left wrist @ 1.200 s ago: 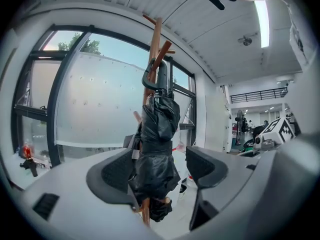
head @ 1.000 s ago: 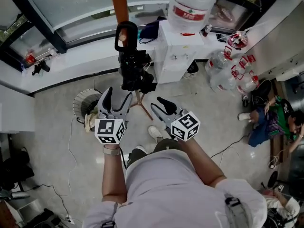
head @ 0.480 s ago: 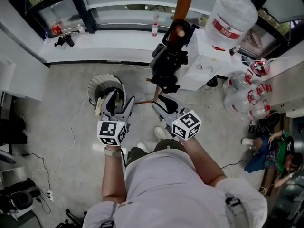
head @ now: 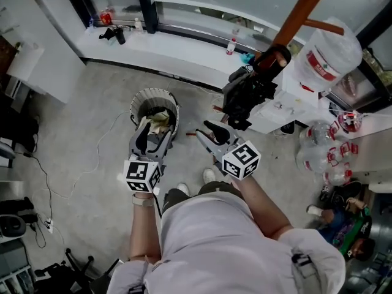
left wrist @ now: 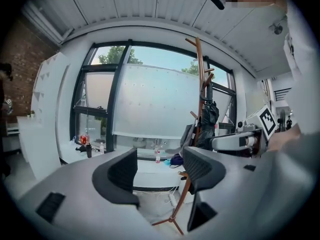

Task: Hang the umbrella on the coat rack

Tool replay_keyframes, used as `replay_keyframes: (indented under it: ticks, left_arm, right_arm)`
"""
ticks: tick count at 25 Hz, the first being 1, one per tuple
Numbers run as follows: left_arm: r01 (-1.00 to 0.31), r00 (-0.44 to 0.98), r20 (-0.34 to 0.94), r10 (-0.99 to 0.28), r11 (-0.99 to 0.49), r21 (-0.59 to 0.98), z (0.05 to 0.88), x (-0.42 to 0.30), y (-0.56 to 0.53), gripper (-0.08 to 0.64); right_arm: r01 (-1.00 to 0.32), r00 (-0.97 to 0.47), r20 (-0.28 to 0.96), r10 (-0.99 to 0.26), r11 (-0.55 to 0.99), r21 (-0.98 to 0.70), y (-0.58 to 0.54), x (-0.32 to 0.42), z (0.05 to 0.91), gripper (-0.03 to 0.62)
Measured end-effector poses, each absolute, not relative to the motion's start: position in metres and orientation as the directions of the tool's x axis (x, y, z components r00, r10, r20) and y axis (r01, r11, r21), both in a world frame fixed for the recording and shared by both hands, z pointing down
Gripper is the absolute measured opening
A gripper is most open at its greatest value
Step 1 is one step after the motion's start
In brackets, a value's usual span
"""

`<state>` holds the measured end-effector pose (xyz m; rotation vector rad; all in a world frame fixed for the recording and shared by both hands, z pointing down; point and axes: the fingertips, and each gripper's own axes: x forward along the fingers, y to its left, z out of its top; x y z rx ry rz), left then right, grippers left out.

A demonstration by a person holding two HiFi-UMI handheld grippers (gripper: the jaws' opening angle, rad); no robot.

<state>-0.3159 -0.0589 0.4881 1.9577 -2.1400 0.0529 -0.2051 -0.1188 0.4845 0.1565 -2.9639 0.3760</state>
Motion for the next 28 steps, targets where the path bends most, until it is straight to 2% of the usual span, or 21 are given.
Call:
replay_keyframes:
  ticks: [12,28]
  left_arm:
    - [-0.964,-0.176,0.224,-0.959,0.214,0.155,0.502,-0.34,-0.025,0.284]
    - [-0.962,-0.177,0.23,-0.957,0.218,0.167,0.512,-0.343,-0.031,0.284]
  right_arm:
    - [0.008,-0.984,0.175,0.046,0.977,-0.215,-0.102,-0.243,0.484,0.16]
    - [0.089,-0.972,0.199,0.126,0.979,-0.184,-0.086,-0.253,0.498,0.16]
